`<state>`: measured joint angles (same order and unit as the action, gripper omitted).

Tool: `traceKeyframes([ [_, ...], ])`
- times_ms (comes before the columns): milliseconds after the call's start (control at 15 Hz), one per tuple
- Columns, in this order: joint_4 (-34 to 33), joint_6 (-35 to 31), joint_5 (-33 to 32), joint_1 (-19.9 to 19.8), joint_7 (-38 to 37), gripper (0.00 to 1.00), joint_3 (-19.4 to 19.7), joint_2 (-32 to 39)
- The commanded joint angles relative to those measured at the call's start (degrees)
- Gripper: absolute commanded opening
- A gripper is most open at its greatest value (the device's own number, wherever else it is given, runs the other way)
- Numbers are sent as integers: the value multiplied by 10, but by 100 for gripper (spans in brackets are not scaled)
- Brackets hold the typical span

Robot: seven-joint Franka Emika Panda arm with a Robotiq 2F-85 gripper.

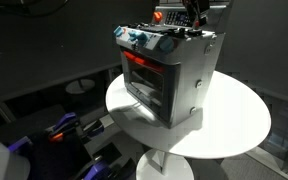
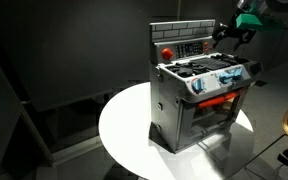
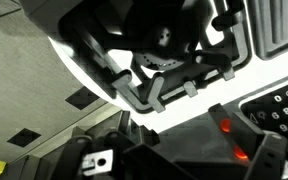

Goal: Press the two orange buttons on the right side of the microwave oven controlling panel starting with the top button then the bottom button

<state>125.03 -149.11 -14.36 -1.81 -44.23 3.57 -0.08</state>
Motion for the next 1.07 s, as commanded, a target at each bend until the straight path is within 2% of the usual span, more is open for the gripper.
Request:
traceKeyframes([
  [0,32,-14,-17,-10,7,100,1,-34],
  [67,34,-13,-17,-13,6,100,1,-38],
  [133,14,-4,-6,-11,2,100,-4,-14],
  [467,15,-4,-6,-11,2,100,-5,-13],
  [1000,-8,-30,-15,-10,-16,100,0,23],
])
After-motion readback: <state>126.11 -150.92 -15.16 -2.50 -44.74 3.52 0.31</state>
